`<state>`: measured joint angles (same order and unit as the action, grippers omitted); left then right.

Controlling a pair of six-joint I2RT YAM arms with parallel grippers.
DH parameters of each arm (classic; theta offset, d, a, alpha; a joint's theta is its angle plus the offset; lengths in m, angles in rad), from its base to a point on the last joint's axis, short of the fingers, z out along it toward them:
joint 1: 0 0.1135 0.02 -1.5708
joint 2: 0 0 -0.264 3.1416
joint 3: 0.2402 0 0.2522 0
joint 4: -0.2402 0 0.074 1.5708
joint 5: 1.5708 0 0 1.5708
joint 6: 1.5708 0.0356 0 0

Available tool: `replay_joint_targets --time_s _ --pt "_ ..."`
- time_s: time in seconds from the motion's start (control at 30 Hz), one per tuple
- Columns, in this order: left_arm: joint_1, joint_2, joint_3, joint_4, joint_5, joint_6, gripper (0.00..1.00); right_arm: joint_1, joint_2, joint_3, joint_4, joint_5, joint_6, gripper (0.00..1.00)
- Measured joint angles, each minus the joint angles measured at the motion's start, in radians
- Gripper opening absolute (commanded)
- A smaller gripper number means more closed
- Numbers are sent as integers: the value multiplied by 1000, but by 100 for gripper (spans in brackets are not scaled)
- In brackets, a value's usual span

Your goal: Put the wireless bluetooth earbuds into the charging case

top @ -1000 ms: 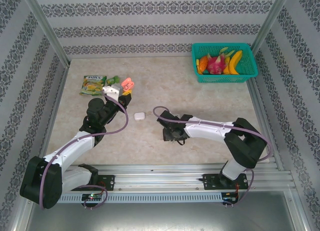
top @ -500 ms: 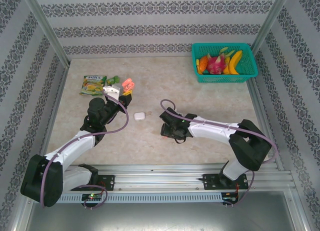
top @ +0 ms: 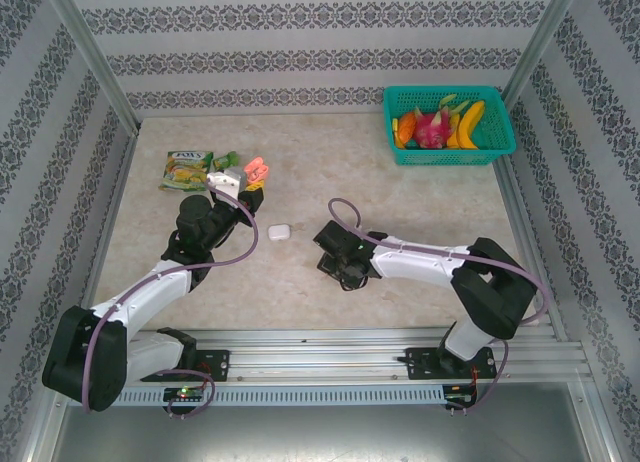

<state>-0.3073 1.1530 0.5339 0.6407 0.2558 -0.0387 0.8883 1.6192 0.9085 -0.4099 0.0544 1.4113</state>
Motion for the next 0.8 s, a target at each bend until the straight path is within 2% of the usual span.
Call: replay_joint_targets --time_s 0.43,0.8 --pt "1 6 0 5 -23 0 0 0 94 58 -19 -34 52 50" --pt "2 21 0 23 -25 -1 0 -16 120 91 -74 -47 40 40"
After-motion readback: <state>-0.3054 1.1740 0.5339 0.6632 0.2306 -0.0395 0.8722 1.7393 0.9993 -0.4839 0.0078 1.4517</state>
